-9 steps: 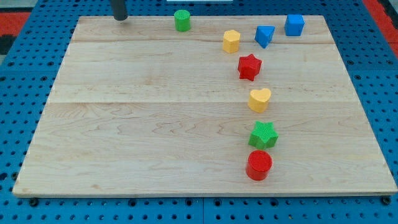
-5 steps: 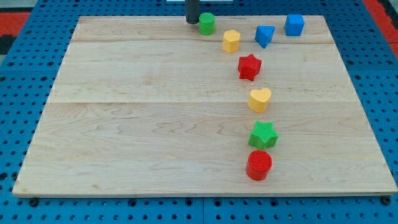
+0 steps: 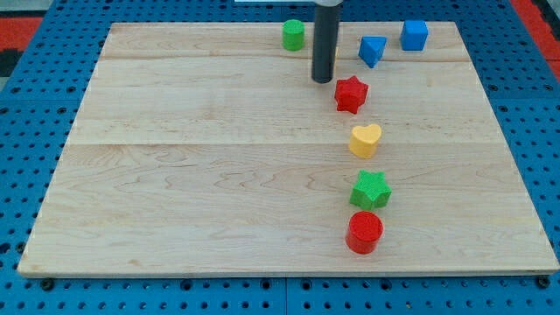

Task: Move the yellow hexagon closer to the green circle

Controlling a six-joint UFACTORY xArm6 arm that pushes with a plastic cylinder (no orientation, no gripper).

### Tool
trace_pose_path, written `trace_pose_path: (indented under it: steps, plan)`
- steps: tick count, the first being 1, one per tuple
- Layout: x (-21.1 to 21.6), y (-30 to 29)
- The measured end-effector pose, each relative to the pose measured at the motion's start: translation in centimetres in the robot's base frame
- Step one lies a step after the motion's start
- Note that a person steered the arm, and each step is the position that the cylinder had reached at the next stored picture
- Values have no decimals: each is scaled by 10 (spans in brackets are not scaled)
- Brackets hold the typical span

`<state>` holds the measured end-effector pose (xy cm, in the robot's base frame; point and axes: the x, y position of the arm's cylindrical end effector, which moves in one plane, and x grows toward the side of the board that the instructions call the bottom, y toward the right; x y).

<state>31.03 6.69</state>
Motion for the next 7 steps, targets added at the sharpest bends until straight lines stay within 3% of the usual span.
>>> trace_pose_path:
  steps: [3,5,7]
  plan:
    - [-3,8]
    - [-2,-46]
    - [-2,-40]
